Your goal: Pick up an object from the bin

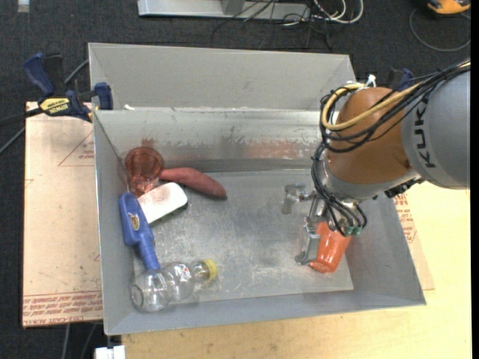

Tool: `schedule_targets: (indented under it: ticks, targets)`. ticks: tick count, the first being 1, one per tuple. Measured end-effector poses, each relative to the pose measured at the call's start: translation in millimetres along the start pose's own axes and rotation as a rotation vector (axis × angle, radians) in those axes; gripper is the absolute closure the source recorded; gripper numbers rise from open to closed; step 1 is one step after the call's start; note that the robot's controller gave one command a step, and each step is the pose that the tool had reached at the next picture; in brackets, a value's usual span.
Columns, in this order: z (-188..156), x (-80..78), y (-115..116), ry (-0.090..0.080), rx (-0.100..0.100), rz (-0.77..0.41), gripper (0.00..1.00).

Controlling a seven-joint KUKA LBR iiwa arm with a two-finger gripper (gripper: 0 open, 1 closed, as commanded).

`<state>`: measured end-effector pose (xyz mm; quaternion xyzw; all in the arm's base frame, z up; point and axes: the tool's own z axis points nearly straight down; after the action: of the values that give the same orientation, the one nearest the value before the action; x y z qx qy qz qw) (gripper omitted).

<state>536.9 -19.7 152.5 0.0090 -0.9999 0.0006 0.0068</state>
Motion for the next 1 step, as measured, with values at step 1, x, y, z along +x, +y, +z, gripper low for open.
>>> schedule_targets:
  ticks: [1]
  targets:
    - [14.7, -13.9, 0.7, -0.015, -0.003, 0.000, 0.00]
